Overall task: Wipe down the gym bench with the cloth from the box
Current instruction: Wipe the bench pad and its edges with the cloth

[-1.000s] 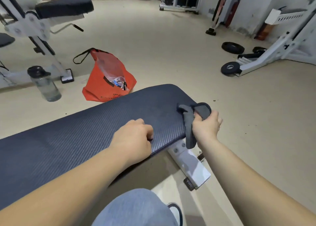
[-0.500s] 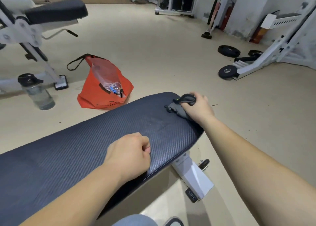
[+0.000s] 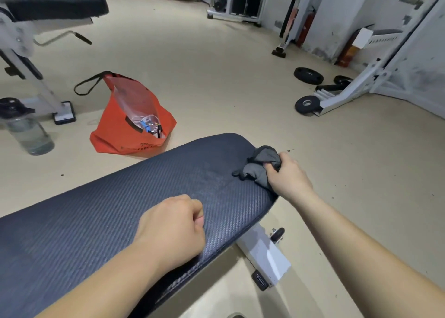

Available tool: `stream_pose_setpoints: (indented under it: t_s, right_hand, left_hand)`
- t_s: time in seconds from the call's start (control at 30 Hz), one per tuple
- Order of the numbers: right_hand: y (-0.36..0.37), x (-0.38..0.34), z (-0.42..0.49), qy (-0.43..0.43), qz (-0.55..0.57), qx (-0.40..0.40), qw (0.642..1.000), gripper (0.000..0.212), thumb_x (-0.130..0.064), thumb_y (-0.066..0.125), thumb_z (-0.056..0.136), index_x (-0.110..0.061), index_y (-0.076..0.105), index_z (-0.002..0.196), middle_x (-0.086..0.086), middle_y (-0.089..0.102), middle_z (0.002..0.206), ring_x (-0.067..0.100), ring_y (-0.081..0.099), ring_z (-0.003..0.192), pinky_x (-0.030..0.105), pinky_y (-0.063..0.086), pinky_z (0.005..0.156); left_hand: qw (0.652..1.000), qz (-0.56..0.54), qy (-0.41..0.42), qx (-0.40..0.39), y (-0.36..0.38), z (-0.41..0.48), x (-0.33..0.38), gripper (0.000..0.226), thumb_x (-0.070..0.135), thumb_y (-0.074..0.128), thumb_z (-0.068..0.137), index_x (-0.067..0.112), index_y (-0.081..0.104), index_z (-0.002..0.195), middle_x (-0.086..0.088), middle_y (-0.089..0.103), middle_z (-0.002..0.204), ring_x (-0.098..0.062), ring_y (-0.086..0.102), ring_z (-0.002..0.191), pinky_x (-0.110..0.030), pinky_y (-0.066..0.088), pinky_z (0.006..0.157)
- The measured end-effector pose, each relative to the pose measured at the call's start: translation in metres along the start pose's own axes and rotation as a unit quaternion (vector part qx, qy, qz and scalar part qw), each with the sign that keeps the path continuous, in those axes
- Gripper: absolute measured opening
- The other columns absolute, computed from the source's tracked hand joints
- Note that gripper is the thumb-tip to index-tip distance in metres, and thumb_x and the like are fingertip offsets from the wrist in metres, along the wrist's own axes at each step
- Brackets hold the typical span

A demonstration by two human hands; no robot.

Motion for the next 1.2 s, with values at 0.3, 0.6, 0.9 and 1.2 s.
stream_pose_setpoints:
  t_s: [0.3, 0.6, 0.9, 1.2]
  right_hand:
    - [0.05, -0.111, 0.093, -0.069, 0.027, -0.115, 0.991, 0.073, -0.076, 0.042, 0.071, -0.027, 0.062, 0.122, 0.005, 0.069, 0.127, 0.035, 0.062, 0.12, 0.048, 0.049, 0.106]
    - [0.098, -0.216, 0.067, -0.204, -0.145, -0.187, 0.95, 0.055, -0.066, 0.034, 0.09, -0.046, 0.056, 0.136, 0.0, 0.061, 0.147, 0.032, 0.054, 0.134, 0.049, 0.039, 0.113]
    - [0.189, -0.349, -0.134, -0.342, -0.178, -0.179, 0.905, 0.053, -0.055, 0.026, 0.101, -0.027, 0.052, 0.138, 0.008, 0.056, 0.146, 0.032, 0.045, 0.136, 0.054, 0.028, 0.105]
    - [0.228, -0.403, -0.209, -0.35, -0.227, -0.268, 0.868, 0.061, -0.068, 0.024, 0.096, -0.03, 0.052, 0.136, 0.005, 0.06, 0.144, 0.032, 0.055, 0.132, 0.05, 0.042, 0.105]
  left_hand:
    - [0.982, 0.157, -0.09, 0.06, -0.067, 0.058, -0.098, 0.024, 0.028, 0.049, 0.084, 0.024, 0.069, 0.096, 0.002, 0.065, 0.102, -0.027, 0.063, 0.103, -0.036, 0.054, 0.073]
    - [0.98, 0.126, -0.102, 0.117, -0.07, 0.051, -0.124, 0.028, 0.031, 0.053, 0.085, 0.031, 0.075, 0.103, 0.011, 0.066, 0.105, -0.02, 0.062, 0.105, -0.033, 0.052, 0.077]
    - [0.977, -0.036, -0.111, 0.18, -0.123, -0.034, -0.217, 0.013, 0.009, 0.065, 0.082, 0.016, 0.076, 0.082, 0.009, 0.068, 0.108, -0.006, 0.059, 0.08, -0.011, 0.038, 0.074]
    - [0.97, 0.004, -0.192, 0.15, -0.164, -0.159, -0.307, 0.016, 0.016, 0.058, 0.086, 0.024, 0.073, 0.086, 0.012, 0.064, 0.101, -0.013, 0.059, 0.099, -0.031, 0.05, 0.084]
Point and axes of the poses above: each hand's wrist, its own z-axis towards the middle knuckle, its own y-axis out of the palm, x = y × z, the point moved 10 cm from there along z, towards the middle knuckle
